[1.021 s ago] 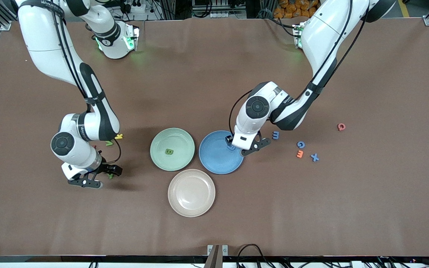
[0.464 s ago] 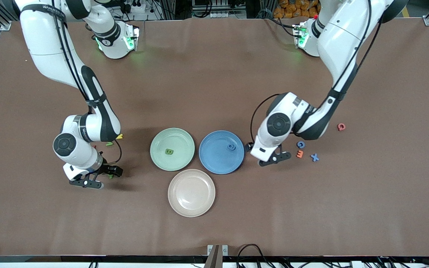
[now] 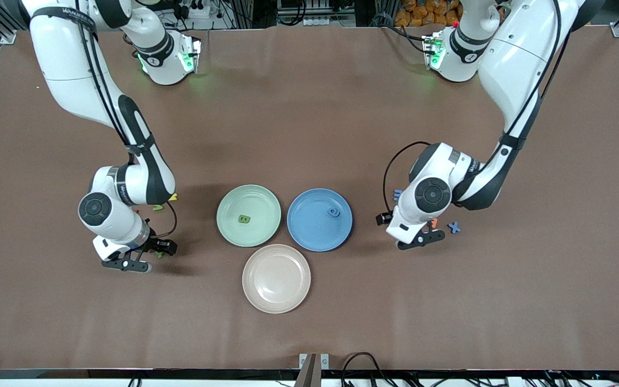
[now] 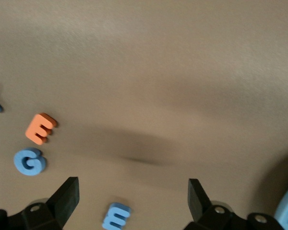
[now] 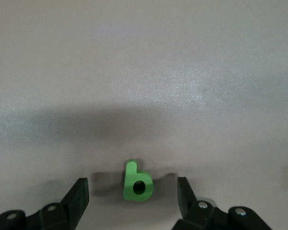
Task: Sort letters by color into matching plates
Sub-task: 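Grasp green b with the right gripper while the left gripper reaches blue G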
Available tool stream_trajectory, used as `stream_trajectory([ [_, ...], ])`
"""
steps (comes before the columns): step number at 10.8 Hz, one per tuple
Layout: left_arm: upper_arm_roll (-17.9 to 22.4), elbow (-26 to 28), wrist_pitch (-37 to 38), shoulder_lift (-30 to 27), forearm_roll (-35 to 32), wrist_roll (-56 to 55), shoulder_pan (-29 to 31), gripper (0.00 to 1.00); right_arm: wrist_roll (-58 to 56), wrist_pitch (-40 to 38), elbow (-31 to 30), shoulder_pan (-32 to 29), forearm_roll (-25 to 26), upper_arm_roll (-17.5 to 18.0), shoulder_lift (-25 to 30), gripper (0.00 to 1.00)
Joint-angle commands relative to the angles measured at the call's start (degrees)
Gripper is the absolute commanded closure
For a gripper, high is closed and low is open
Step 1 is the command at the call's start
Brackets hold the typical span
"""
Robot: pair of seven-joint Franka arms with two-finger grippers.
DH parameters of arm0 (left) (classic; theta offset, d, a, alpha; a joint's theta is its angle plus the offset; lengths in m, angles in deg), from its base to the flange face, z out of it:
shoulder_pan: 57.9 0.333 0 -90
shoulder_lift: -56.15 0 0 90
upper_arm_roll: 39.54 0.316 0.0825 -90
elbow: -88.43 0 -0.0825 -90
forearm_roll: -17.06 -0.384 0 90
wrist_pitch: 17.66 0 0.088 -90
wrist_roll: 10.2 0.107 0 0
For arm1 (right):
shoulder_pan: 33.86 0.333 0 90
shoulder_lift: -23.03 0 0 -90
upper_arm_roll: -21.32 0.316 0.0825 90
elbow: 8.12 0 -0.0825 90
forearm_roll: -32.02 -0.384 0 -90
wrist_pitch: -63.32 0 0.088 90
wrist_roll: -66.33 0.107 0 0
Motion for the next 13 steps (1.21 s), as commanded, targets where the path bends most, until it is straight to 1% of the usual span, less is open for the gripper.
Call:
stream_trajectory([
  [1,-0.2,1.6,2.3,-1.9,-1.3,0.9,2.1,0.0,-0.7,1.1,0.7,-1.1,1.1,0.9,-1.0,0.25],
  [2,-0.2,3.5,2.3,-3.2,-1.4,0.9,3.4,0.0,-0.8,1.1,0.7,-1.1,1.2,0.8,-1.1,0.29],
  [3,-0.2,5.0,2.2,-4.3,-1.6,0.9,3.9,0.0,-0.8,2.1,0.2,-1.1,1.3,0.8,-1.2,0.35],
  [5,-0.2,7.4,1.4,-5.6,-3.4,0.7,4.5,0.0,-1.5,3.7,-0.5,-1.1,1.2,0.8,-1.6,0.43],
  [7,-0.2,12.7,-3.8,-8.4,-3.7,0.7,6.1,0.0,-2.2,3.7,-0.8,-1.1,1.2,0.8,-1.5,0.58],
  [9,-0.2,17.3,-8.7,-9.9,-4.3,0.7,7.3,0.0,-2.2,3.4,-0.8,-1.2,1.2,0.8,-1.4,0.6],
  [10,-0.2,19.3,-10.7,-10.4,-6.1,0.7,8.8,0.0,-2.3,3.3,-0.8,-1.7,1.2,0.8,-1.4,0.61],
  [12,-0.2,24.3,-17.4,-11.4,-7.5,0.6,10.5,0.0,-2.3,3.3,-0.8,-2.2,1.2,0.9,-1.1,0.64],
  [13,-0.2,25.7,-19.8,-11.4,-7.5,0.6,11.2,0.0,-2.3,3.3,-0.8,-2.4,1.2,0.9,-1.1,0.67],
])
